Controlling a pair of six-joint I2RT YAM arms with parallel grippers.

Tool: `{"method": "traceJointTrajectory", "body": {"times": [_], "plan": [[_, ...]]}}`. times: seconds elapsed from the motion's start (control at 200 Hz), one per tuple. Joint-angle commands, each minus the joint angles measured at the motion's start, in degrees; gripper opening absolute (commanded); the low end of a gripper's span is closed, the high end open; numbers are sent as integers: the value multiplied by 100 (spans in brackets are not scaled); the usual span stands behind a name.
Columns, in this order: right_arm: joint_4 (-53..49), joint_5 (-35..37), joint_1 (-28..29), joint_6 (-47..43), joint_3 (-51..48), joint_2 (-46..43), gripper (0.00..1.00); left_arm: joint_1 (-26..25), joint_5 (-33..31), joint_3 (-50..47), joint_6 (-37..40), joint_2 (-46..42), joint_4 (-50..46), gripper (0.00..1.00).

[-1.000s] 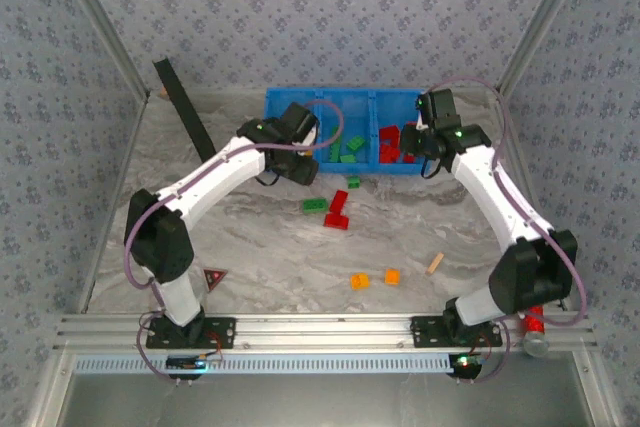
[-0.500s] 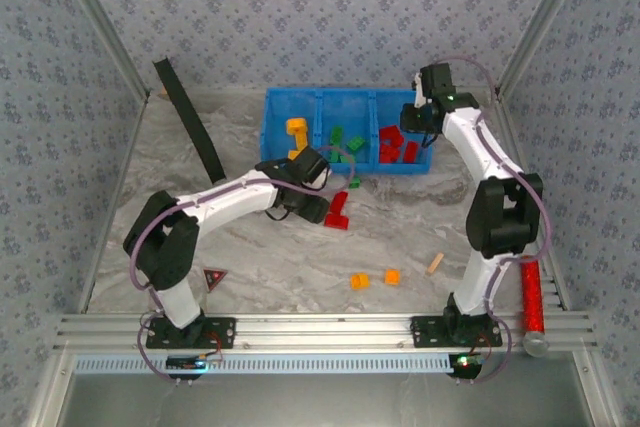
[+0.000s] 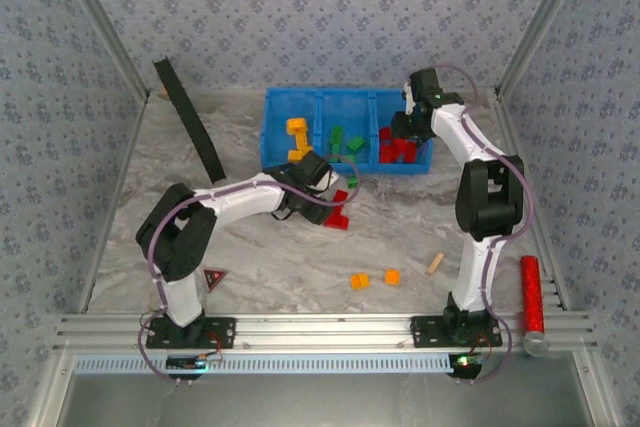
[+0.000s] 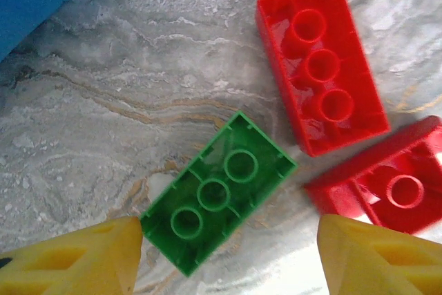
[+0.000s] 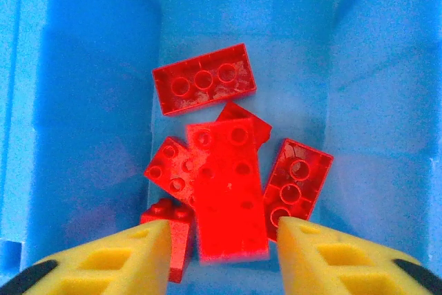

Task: Sort the legos into containers by color
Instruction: Place the lego in the container, then pick up the lego from the center of the table.

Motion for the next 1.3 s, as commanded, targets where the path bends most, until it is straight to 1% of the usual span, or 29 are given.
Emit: {"method": "traceJointTrajectory", "body": {"times": [0.0, 0.155, 0.295, 0.425, 0.56, 0.625, 0.76, 0.825, 0.934, 1.024, 1.044, 1.104, 1.119, 1.234, 1.294], "plan": [[-96, -79, -10, -101, 109, 55, 50, 178, -63, -18, 289, 176, 280, 68], [-75, -82, -12, -149, 19, 21, 55, 365, 176, 42, 382, 338, 255, 68], [21, -111, 6, -142, -217, -173, 56, 412, 475, 26, 440, 468, 259, 68], [182, -203, 14, -63, -599, -477, 57, 415, 748, 32, 486, 600, 205, 68], [282, -240, 58, 21, -1073, -876, 58, 416, 840, 33, 473, 710, 90, 67], [354, -237, 91, 74, -1331, -1114, 59, 414, 879, 27, 444, 761, 27, 62], [383, -191, 200, 175, -1791, -1579, 59, 412, 928, -37, 302, 800, -97, 39], [374, -159, 308, 227, -2023, -1820, 59, 406, 962, -117, 201, 778, -138, 32], [407, -188, 581, 388, -2435, -2206, 60, 354, 985, -316, 99, 596, -194, 26], [453, -325, 867, 536, -2774, -2461, 62, 278, 960, -462, 21, 350, -290, 24], [632, -359, 970, 518, -2867, -2517, 62, 264, 951, -481, 6, 293, -317, 23], [799, -345, 1318, 306, -3011, -2668, 64, 232, 917, -493, -29, 96, -441, 22], [849, -318, 1428, 228, -3208, -2703, 64, 228, 907, -488, -42, 42, -477, 22], [1185, 91, 2186, -311, -3627, -2900, 69, 228, 838, -297, -111, -404, -818, 22], [1367, 288, 2508, -562, -3830, -3002, 70, 228, 801, -68, -124, -650, -1048, 22]]}}
